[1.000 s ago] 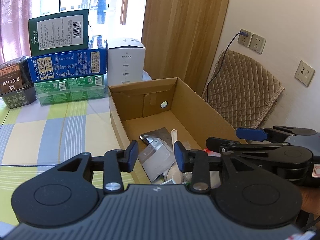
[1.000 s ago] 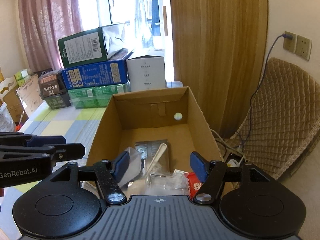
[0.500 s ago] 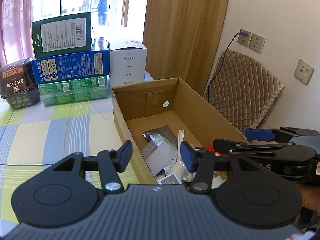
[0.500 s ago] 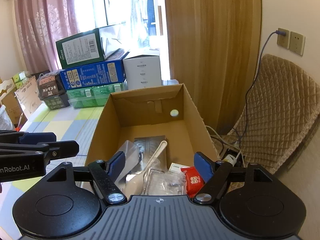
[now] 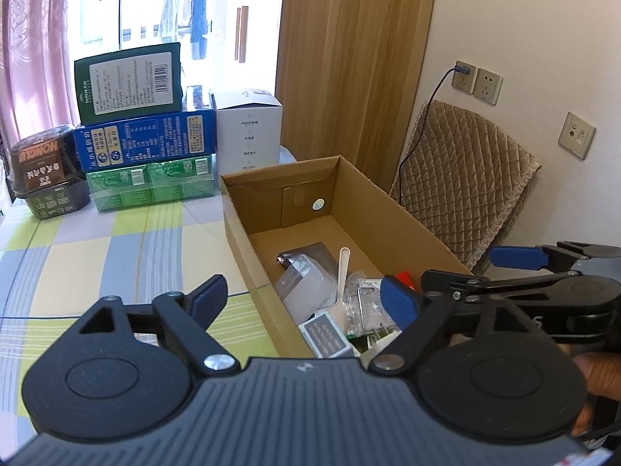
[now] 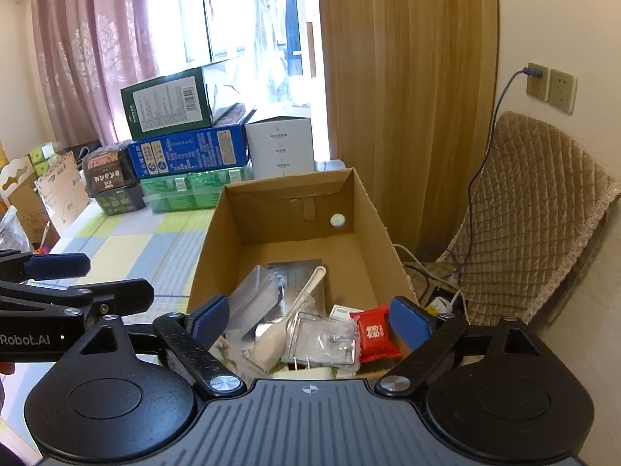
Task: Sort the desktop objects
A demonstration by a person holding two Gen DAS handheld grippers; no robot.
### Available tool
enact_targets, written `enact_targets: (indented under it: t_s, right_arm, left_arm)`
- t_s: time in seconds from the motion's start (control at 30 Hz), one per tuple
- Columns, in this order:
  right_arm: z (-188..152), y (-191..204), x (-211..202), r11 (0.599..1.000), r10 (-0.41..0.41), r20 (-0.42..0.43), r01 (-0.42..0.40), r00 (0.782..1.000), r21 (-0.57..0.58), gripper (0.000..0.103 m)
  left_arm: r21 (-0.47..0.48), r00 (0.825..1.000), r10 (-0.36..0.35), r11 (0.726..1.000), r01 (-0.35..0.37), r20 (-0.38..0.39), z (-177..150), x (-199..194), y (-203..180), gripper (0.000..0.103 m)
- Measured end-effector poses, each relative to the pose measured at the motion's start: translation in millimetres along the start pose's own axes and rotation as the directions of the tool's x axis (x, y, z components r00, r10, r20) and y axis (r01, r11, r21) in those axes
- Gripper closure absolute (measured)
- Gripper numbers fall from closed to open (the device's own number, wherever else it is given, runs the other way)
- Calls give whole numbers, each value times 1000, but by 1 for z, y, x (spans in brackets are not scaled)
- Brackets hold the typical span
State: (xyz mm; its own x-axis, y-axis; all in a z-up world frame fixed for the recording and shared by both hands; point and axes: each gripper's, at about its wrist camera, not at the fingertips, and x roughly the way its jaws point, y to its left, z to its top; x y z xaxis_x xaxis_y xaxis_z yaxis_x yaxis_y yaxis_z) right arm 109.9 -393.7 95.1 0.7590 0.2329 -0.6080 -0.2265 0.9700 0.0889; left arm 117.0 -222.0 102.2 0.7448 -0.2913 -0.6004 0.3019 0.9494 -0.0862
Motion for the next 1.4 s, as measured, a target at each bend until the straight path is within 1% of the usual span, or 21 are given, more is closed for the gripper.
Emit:
enact_targets:
  t_s: [0.1,0.2,0.23,0.3,0.53,0.63,0.77,1.0,1.27,1.4]
  right_arm:
    - [-3,2,-9,1000,-2,0,2,1000,2,7]
    - [-6,6,-20,1000,-8,5,8,1000,1,2]
    - [-7,7,-24,1000,-9,8,9,1000,1,2]
    - [-8,9,-30,1000,-12,9,12,1000,3,2]
    - [-18,17,-46,1000,-21,2,21,1000,8,2]
    - [-22,21,-52,1000,-20,-3,20,1000,9,2]
    - [-27,27,-60,1000,-18,-9,18,1000,10,2]
    - [-36,32,-71,1000,-13,-22,14,1000,13,2]
    - [-47,35,-83,1000,-9,-32,10,999,27,2]
    - [-52,34,-90,999,-1,-34,2,999,37,2]
  left_arm:
    - [-4,1000,7,1000,-7,15,-4,-10,1,10]
    - [2,1000,11,1000,-11,24,-9,-20,2,6]
    - [2,1000,12,1000,-12,26,-11,-23,2,4]
    - [3,999,18,1000,-18,34,-14,-30,2,2]
    - [-10,998,48,999,-48,41,-29,-51,8,1]
    - [-12,996,78,997,-78,44,-36,-59,9,1]
    - [-25,994,99,995,-98,41,-45,-69,11,1]
    - [-54,996,84,995,-83,22,-59,-81,15,1]
    - [-74,996,83,994,-85,-28,-71,-89,12,1]
    - [-76,996,71,994,-75,-48,-75,-90,9,1]
